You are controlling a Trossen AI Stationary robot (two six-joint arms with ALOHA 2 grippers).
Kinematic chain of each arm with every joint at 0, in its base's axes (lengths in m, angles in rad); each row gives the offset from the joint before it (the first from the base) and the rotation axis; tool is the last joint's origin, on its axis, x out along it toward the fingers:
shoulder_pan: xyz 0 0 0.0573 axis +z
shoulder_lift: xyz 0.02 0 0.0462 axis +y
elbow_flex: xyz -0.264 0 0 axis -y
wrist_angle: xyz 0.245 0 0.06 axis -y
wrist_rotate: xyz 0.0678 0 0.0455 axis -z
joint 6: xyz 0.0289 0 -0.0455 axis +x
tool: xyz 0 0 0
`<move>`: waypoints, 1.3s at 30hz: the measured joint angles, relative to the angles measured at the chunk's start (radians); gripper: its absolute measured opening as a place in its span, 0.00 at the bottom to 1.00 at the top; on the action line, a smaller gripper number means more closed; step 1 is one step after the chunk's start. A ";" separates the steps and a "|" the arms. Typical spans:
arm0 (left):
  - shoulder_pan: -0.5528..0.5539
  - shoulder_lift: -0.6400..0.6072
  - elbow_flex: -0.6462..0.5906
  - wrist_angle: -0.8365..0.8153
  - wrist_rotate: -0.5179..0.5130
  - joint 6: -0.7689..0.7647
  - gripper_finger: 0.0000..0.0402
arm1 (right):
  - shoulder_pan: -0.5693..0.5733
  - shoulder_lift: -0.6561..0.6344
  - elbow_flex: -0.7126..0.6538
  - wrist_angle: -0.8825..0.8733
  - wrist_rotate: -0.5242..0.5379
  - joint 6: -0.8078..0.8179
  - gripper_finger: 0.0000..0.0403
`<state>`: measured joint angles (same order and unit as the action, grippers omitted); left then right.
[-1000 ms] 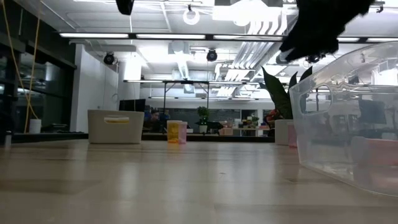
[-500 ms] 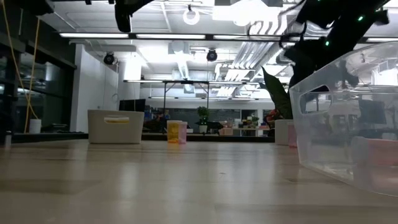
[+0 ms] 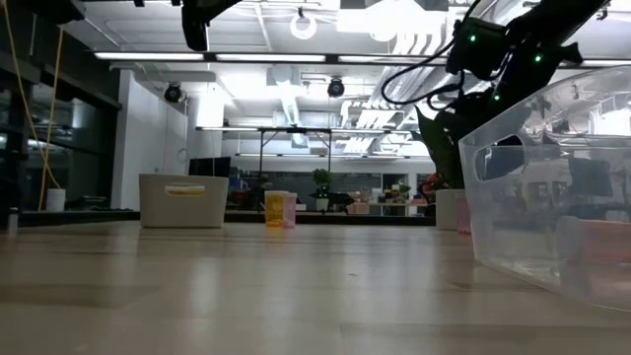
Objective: Pick and place medicine bottles into bin by pill shape (circle, oval)
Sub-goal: Put the small pink pill bottle into the transparent bin
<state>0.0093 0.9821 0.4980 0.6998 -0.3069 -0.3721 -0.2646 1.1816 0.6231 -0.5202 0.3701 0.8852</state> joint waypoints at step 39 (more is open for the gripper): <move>0.000 0.000 0.000 -0.001 -0.008 0.019 0.48 | 0.086 -0.022 0.054 0.033 -0.074 -0.051 0.26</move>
<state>0.0093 0.9821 0.4980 0.6992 -0.3146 -0.3529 -0.1784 1.1596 0.6774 -0.4875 0.2960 0.8340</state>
